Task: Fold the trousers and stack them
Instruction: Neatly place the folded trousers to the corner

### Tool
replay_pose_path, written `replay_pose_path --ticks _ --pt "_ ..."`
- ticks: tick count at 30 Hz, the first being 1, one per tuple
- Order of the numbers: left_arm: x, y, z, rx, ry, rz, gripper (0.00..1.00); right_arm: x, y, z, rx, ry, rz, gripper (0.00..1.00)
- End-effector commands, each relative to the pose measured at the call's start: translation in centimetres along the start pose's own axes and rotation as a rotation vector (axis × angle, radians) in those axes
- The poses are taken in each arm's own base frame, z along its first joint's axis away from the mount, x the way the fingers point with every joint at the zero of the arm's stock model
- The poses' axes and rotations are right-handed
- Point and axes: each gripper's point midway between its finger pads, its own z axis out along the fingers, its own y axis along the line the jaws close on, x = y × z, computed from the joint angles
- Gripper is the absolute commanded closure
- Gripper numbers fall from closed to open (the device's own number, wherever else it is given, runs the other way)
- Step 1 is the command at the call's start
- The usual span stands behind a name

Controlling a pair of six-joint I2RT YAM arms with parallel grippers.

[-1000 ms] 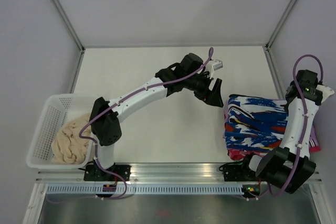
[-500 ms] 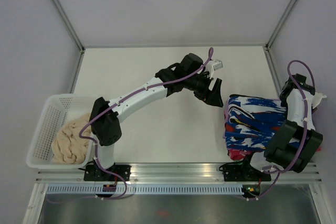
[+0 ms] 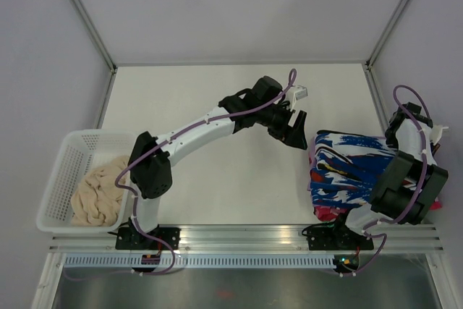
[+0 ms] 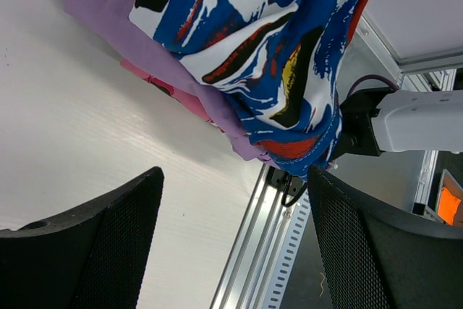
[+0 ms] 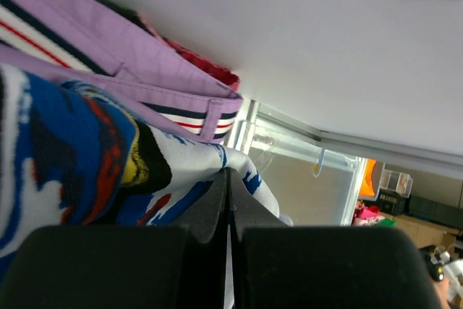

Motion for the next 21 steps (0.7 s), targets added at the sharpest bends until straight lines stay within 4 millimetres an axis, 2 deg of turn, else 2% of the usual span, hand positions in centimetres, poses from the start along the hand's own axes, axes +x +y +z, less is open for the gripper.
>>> replay_pose_path --ticks 1,4,6,7,9,10,11,12,13,15,16,17,18,19,20,21 --pt "-1.1 0.5 0.5 -0.010 -0.021 0.031 0.15 -0.6 1.3 0.3 -0.074 -0.014 -0.052 1.00" --pt "-1.1 1.5 1.1 -0.039 -0.020 0.031 0.15 0.1 2.8 0.1 -0.151 0.005 -0.036 1.00" --pt "-1.0 1.9 1.7 -0.046 -0.012 0.046 0.16 0.2 2.5 0.1 -0.137 0.003 -0.025 1.00" --pt "-1.2 2.0 1.8 -0.052 -0.018 0.054 0.16 0.1 1.9 0.0 -0.111 -0.006 -0.010 1.00" --pt "-1.1 1.8 2.2 -0.046 -0.021 0.053 0.16 -1.5 1.8 -1.8 -0.141 -0.063 0.030 0.99" --pt "-0.8 1.6 2.3 -0.033 -0.019 0.050 0.16 -2.6 1.3 -3.3 -0.170 -0.121 0.066 0.93" --pt "-0.8 1.1 2.4 -0.013 -0.017 0.049 0.16 -4.6 1.6 -6.1 -0.230 -0.207 0.084 0.81" --pt "-0.6 0.5 2.8 0.004 -0.018 0.061 0.16 -5.8 2.2 -7.9 -0.305 -0.251 0.093 0.76" --pt "-0.6 0.2 2.9 0.015 -0.018 0.076 0.17 -7.9 1.4 -10.7 -0.381 -0.325 0.133 0.69" --pt "-0.3 -0.9 3.1 0.059 -0.011 0.097 0.16 -9.7 2.4 -14.9 -0.554 -0.406 0.169 0.63" --pt "-0.2 -1.2 3.3 0.082 -0.018 0.113 0.17 -9.9 3.5 -18.1 -0.752 -0.447 0.156 0.58" --pt "0.0 -2.0 3.1 0.136 -0.012 0.140 0.17 -10.2 4.0 -20.5 -0.864 -0.489 0.159 0.47" --pt "0.1 -2.5 3.1 0.160 -0.015 0.165 0.17 -10.9 4.5 -22.7 -0.977 -0.541 0.179 0.42" --pt "0.6 -2.5 3.3 0.175 -0.020 0.190 0.17 -10.1 5.2 -26.0 -1.160 -0.572 0.142 0.37" --pt "0.6 -3.0 3.1 0.186 -0.032 0.262 0.17 -9.4 6.2 -27.4 -1.244 -0.586 0.116 0.36" --pt "1.5 -2.6 3.3 0.179 -0.024 0.292 0.17 -8.5 7.0 -28.7 -1.318 -0.579 0.075 0.36"
